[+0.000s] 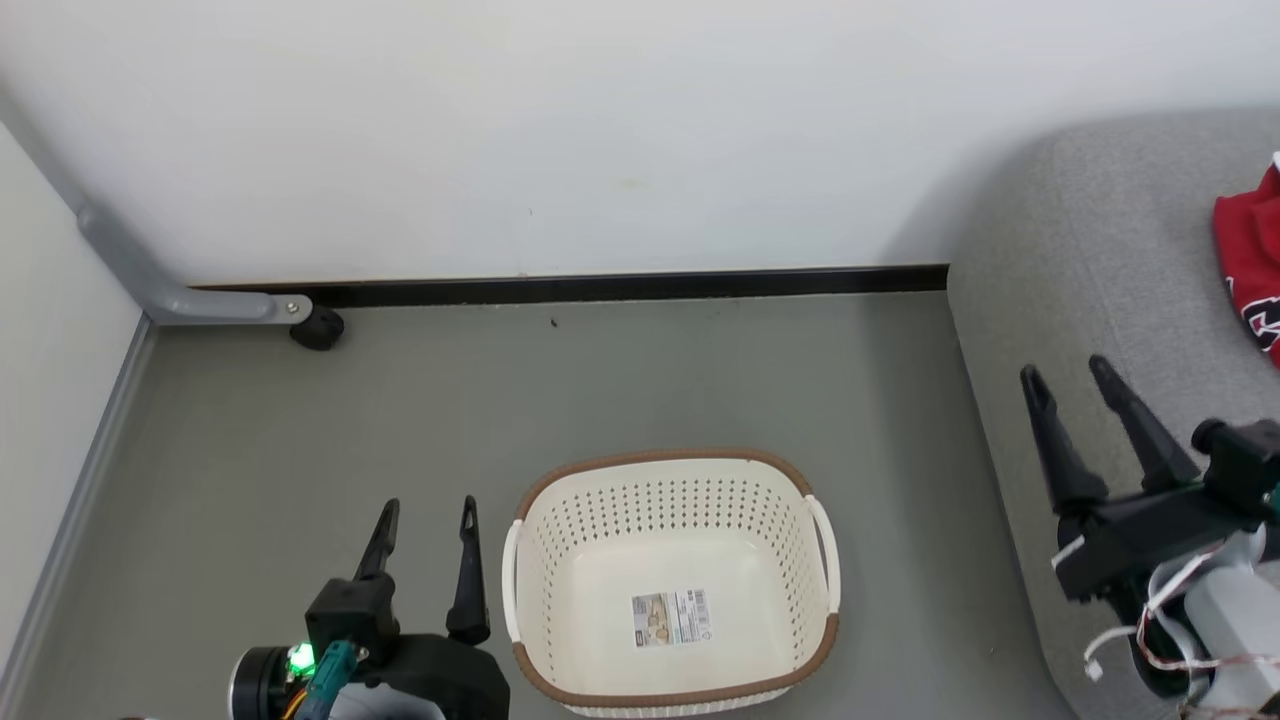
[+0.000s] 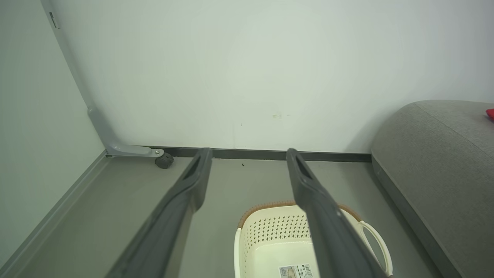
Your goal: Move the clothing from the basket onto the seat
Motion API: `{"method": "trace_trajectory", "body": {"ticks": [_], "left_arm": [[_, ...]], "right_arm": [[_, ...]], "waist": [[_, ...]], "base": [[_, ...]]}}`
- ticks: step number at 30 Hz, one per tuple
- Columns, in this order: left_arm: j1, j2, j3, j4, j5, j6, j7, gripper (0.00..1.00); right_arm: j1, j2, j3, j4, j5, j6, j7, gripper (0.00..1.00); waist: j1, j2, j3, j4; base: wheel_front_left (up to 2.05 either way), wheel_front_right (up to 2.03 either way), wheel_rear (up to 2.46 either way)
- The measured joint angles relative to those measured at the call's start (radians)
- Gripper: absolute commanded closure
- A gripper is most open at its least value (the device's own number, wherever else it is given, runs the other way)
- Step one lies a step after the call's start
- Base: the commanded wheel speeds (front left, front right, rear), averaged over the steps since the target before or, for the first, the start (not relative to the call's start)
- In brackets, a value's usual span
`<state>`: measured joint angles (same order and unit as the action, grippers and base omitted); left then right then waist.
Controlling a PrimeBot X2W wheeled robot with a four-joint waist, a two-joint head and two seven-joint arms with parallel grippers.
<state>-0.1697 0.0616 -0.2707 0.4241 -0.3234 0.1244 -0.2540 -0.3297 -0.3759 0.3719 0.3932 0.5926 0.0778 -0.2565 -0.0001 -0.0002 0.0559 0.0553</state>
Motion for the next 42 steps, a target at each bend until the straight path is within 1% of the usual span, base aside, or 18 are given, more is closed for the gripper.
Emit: {"method": "trace_trajectory", "body": {"ticks": [3, 9, 12, 15, 17, 19, 22, 28, 42], "left_arm": [[0.026, -0.001, 0.027, -0.015, 0.021, 0.000, 0.000, 0.00], [0.065, -0.004, 0.084, -0.027, 0.051, 0.000, 0.000, 0.00], [0.088, -0.006, 0.131, -0.036, 0.083, 0.000, 0.000, 0.00], [0.102, -0.007, 0.164, -0.041, 0.102, 0.000, 0.000, 0.00], [0.104, -0.007, 0.167, -0.044, 0.106, 0.000, 0.000, 0.00], [0.113, -0.008, 0.168, -0.049, 0.110, 0.000, 0.000, 0.00], [0.122, -0.010, 0.175, -0.052, 0.135, 0.000, 0.000, 0.00], [0.141, -0.013, 0.181, -0.063, 0.140, 0.000, 0.000, 0.00], [0.156, -0.015, 0.151, -0.101, 0.140, 0.000, 0.000, 0.00]], "right_arm": [[0.051, 0.003, 0.000, -0.013, -0.019, -0.016, 0.000, 0.00], [0.114, 0.024, 0.001, -0.033, -0.042, -0.035, 0.000, 0.00], [0.136, 0.027, 0.001, -0.051, -0.057, -0.043, 0.000, 0.00], [0.144, 0.030, 0.001, -0.058, -0.075, -0.044, 0.000, 0.00], [0.144, 0.032, 0.000, -0.060, -0.078, -0.044, 0.000, 0.00], [0.144, 0.036, -0.003, -0.066, -0.086, -0.051, 0.000, 0.00], [0.144, 0.037, -0.007, -0.067, -0.095, -0.052, 0.000, 0.00], [0.144, 0.037, -0.021, -0.070, -0.104, -0.053, 0.000, 0.00], [0.146, 0.053, -0.047, -0.079, -0.128, -0.057, 0.000, 0.00]], "waist": [[0.0000, 0.0000, -0.016, -0.008], [0.0001, 0.0001, -0.040, -0.018], [0.0001, 0.0000, -0.047, -0.022], [0.0001, 0.0002, -0.049, -0.023], [0.0001, 0.0001, -0.050, -0.023], [0.0001, 0.0001, -0.052, -0.024], [0.0001, 0.0002, -0.054, -0.024], [0.0001, 0.0002, -0.057, -0.024], [0.0001, 0.0002, -0.061, -0.031]], "base": [[0.00, 0.00, 0.00], [0.00, 0.00, 0.00], [0.00, 0.00, 0.00], [0.00, 0.00, 0.00], [0.00, 0.00, 0.00], [0.00, 0.00, 0.00], [0.00, 0.00, 0.00], [0.00, 0.00, 0.00], [0.00, 0.00, 0.00]]}}
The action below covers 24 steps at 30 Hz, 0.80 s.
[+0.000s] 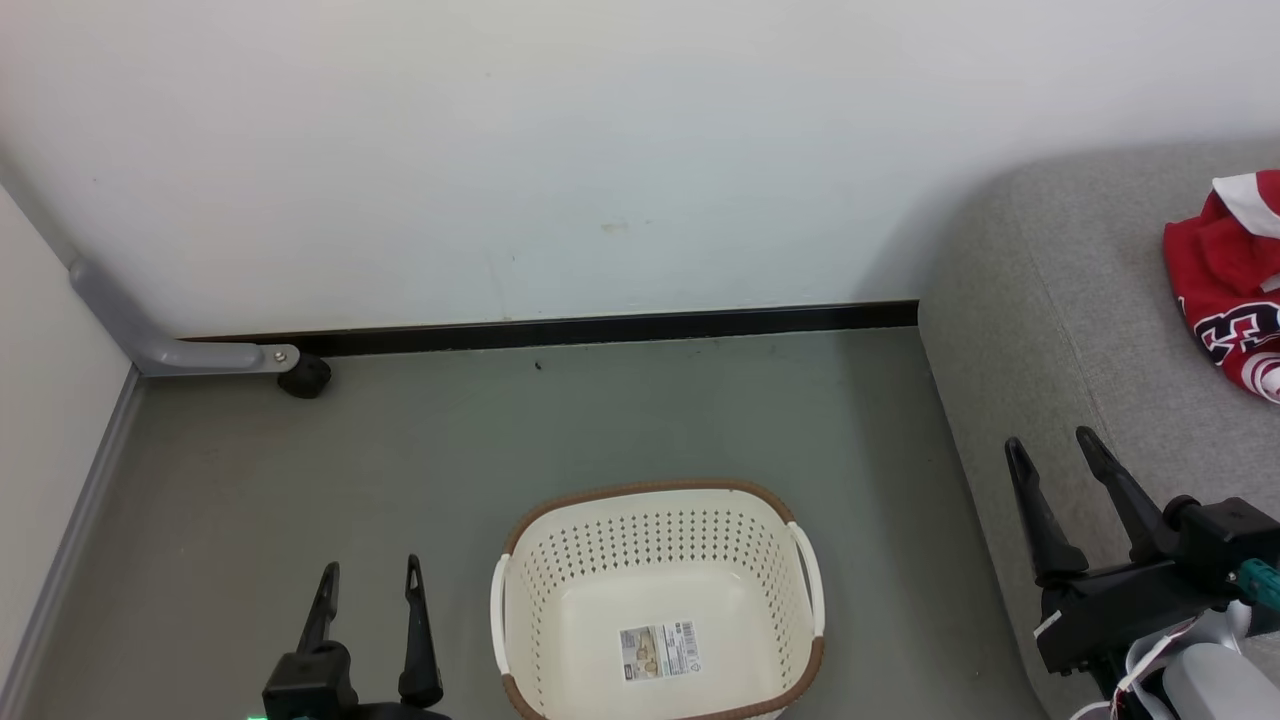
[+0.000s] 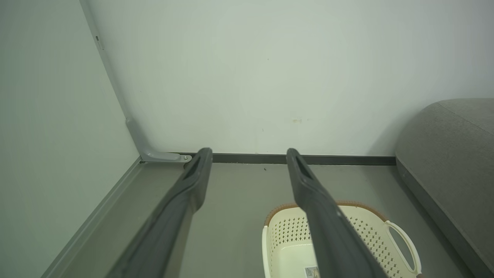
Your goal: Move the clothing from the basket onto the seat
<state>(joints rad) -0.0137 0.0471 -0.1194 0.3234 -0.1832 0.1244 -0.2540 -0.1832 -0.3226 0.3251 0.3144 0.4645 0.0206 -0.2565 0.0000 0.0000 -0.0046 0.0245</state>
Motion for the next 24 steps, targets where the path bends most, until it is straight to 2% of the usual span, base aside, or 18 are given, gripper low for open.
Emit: {"method": "trace_trajectory", "body": {"ticks": [10, 11, 19, 24], "left_arm": [[0.000, 0.000, -0.017, -0.004, -0.002, 0.000, 0.000, 0.00], [0.000, 0.000, -0.020, -0.005, -0.004, 0.000, 0.000, 1.00], [0.028, -0.003, -0.021, 0.049, -0.012, -0.005, 0.006, 1.00], [0.028, -0.004, -0.009, 0.050, -0.067, -0.016, 0.019, 1.00]], "right_arm": [[0.011, 0.012, -0.018, 0.000, -0.008, 0.006, 0.000, 0.00], [0.011, 0.012, -0.020, 0.000, -0.009, 0.006, 0.000, 1.00], [0.070, 0.053, -0.010, 0.051, -0.001, 0.006, 0.009, 1.00], [0.069, 0.058, -0.040, 0.051, 0.053, 0.007, 0.028, 1.00]], "waist": [[0.0000, 0.0000, -0.001, -0.004], [0.0000, 0.0000, -0.001, -0.004], [0.0000, 0.0000, -0.001, -0.005], [0.0000, 0.0000, -0.001, -0.006]], "base": [[0.00, 0.00, 0.00], [0.00, 0.00, 0.00], [0.00, 0.00, 0.00], [0.00, 0.00, 0.00]]}}
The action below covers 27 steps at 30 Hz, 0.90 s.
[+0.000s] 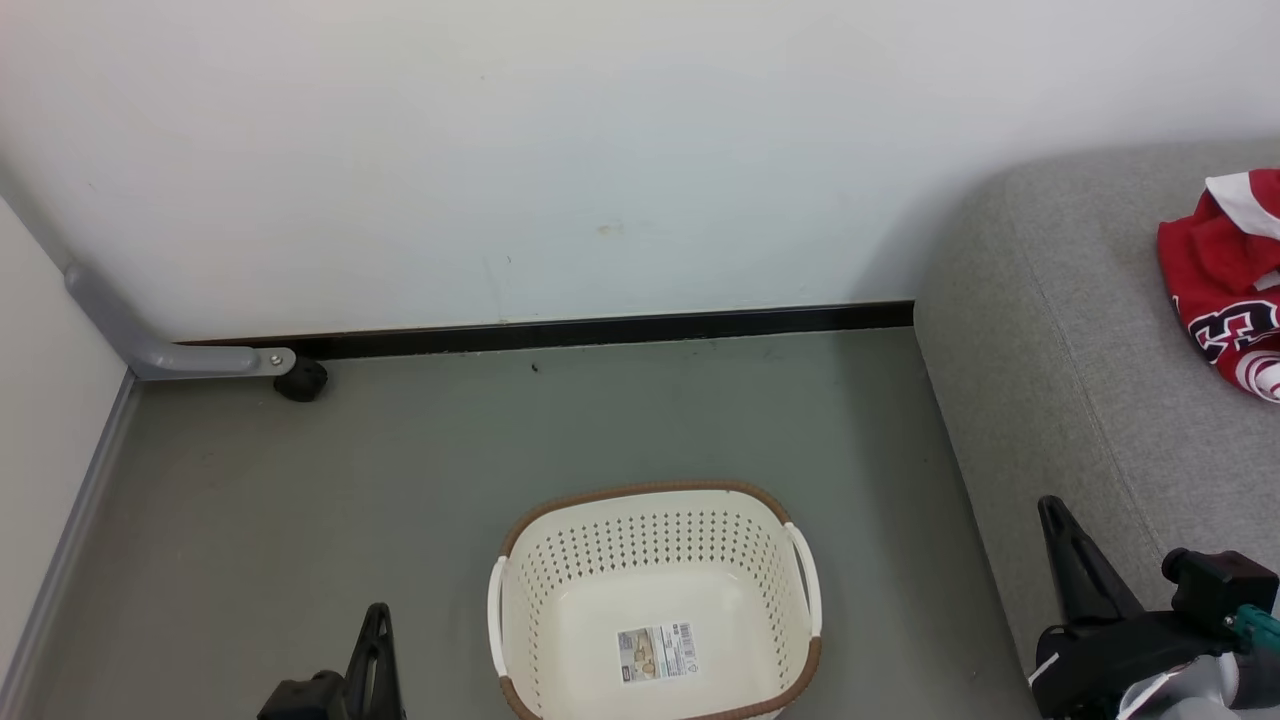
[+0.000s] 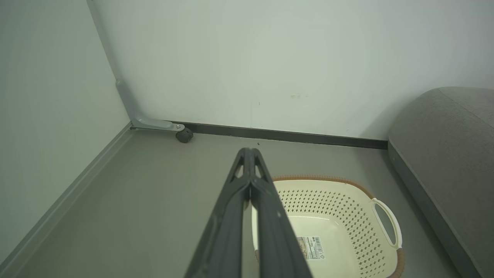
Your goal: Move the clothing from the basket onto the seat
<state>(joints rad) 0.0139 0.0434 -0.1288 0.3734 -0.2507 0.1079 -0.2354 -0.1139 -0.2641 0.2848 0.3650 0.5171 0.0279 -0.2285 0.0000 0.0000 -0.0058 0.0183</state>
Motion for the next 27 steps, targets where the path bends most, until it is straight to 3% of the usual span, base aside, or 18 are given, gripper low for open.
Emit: {"method": "trace_trajectory", "body": {"ticks": [27], "left_arm": [[-0.015, -0.001, 0.063, -0.007, -0.416, -0.066, 0.114, 1.00]], "right_arm": [[0.000, 0.066, -0.126, -0.009, 0.324, 0.025, 0.106, 1.00]], "waist": [[0.0000, 0.0000, 0.002, -0.005]], "base": [[0.00, 0.00, 0.00]]}}
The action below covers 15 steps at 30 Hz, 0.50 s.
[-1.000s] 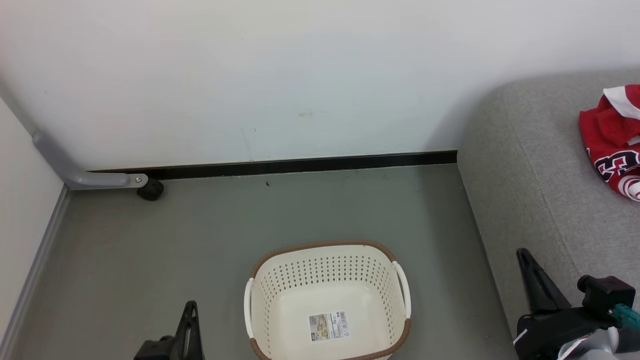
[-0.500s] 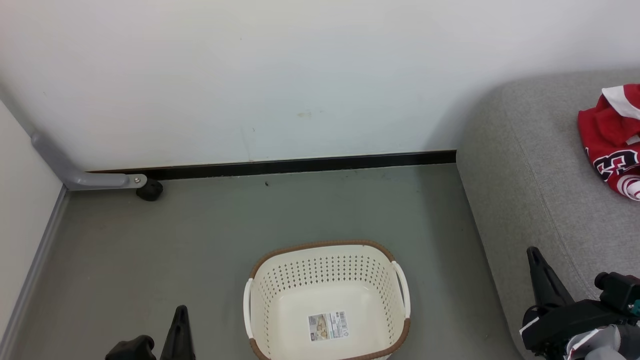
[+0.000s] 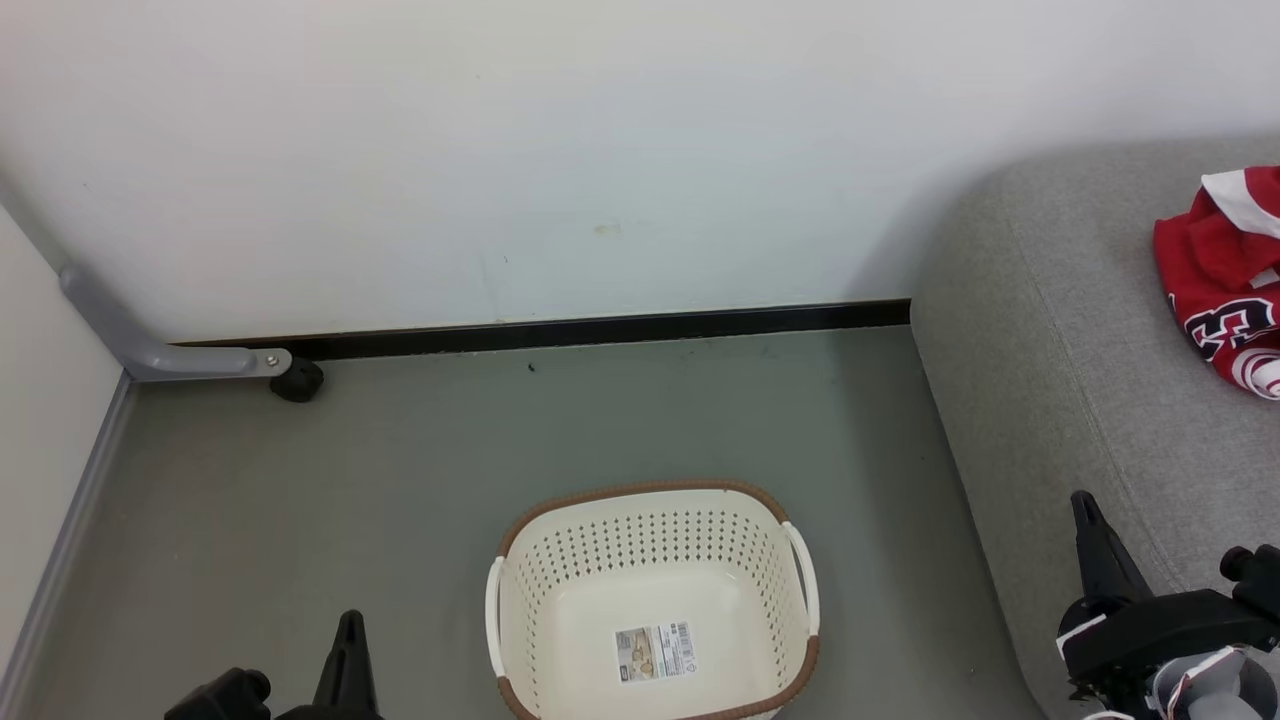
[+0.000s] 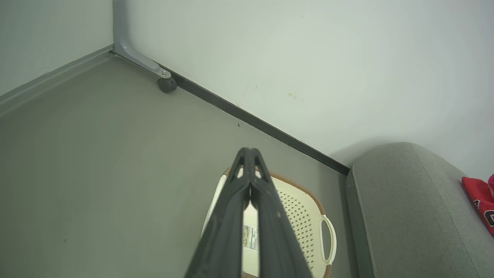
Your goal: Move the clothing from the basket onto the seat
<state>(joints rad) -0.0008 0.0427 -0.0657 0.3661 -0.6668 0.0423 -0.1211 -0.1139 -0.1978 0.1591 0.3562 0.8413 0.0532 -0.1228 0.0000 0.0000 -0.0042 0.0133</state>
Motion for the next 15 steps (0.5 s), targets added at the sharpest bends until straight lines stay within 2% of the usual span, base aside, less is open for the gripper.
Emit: {"method": "trace_trajectory", "body": {"ticks": [15], "left_arm": [[-0.015, 0.000, 0.032, -0.014, -0.197, -0.035, 0.051, 1.00]], "right_arm": [[0.000, 0.032, -0.063, -0.010, 0.160, 0.012, 0.053, 1.00]], "waist": [[0.0000, 0.0000, 0.001, -0.003]], "base": [[0.00, 0.00, 0.00]]}}
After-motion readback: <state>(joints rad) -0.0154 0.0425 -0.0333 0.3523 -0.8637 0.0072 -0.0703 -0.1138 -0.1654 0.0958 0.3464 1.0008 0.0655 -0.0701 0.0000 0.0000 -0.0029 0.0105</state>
